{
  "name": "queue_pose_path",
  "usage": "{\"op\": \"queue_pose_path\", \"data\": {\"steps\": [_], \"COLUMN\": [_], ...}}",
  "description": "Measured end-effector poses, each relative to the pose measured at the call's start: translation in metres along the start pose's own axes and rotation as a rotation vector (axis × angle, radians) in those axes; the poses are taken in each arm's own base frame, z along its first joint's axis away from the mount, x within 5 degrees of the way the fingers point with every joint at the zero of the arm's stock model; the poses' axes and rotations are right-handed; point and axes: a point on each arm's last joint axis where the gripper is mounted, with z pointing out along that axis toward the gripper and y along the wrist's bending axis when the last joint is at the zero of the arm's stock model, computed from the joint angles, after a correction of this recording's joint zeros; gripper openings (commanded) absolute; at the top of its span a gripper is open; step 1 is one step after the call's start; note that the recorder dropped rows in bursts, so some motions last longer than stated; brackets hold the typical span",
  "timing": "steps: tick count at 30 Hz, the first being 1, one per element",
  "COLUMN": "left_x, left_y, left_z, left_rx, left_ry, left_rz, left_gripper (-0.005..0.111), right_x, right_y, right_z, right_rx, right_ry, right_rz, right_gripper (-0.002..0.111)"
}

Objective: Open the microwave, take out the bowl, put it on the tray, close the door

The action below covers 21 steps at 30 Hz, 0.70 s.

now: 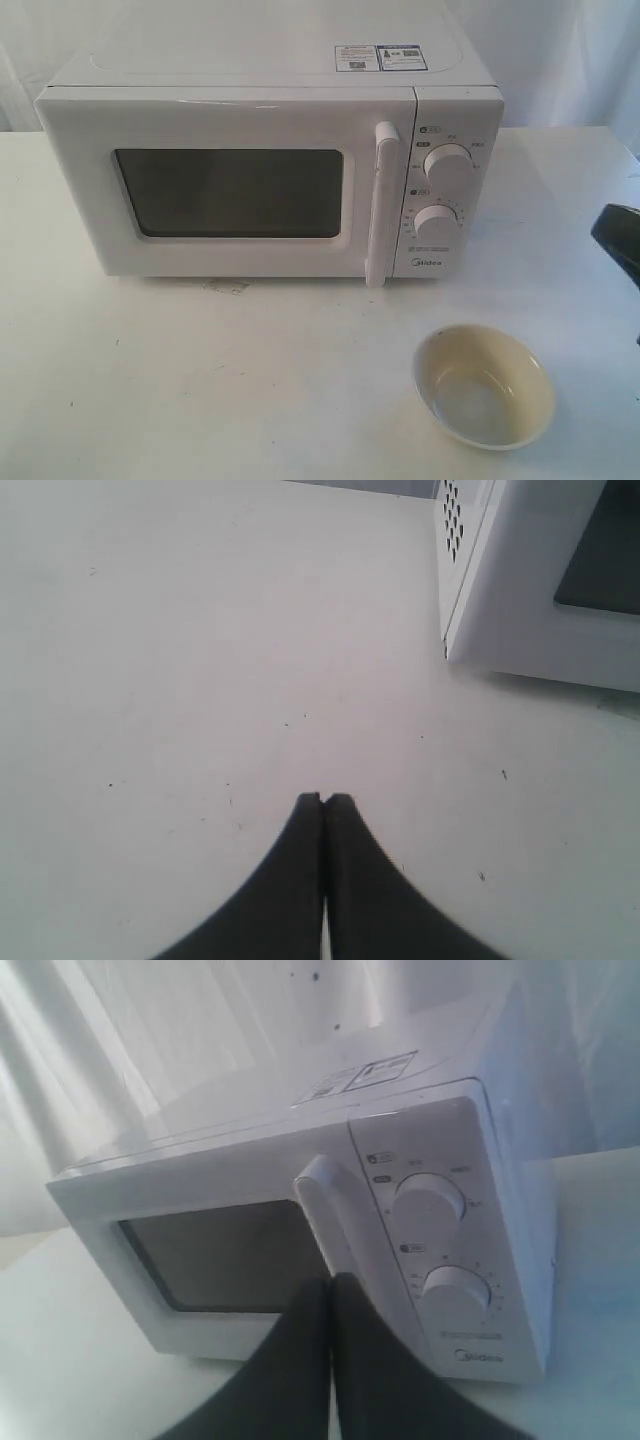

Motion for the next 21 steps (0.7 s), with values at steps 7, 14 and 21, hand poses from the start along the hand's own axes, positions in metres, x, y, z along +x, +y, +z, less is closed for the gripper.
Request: {"op": "queue_pose_path", "data": {"steps": [7, 14, 21], "left_x": [0.000, 0.000, 0.000], "left_y": [0.000, 0.000, 0.000], "left_z": [0.000, 0.000, 0.000], "left_rx": [0.000, 0.000, 0.000], "left_ry": [0.000, 0.000, 0.000], "left_rz": [0.000, 0.000, 0.000], "left_gripper": [0.000, 0.000, 0.000], "right_x": [0.009, 0.012, 0.009], "right_y": [-0.009, -0.008, -0.005], "right_z": [-0.017, -0.031, -0.040], "right_rx": [0.051, 0.044, 0.020], "right_ry": [-0.056, -0.105, -0.158], "right_rz": [0.002, 0.001, -0.005], "right_gripper": [0.000, 0.000, 0.000]}}
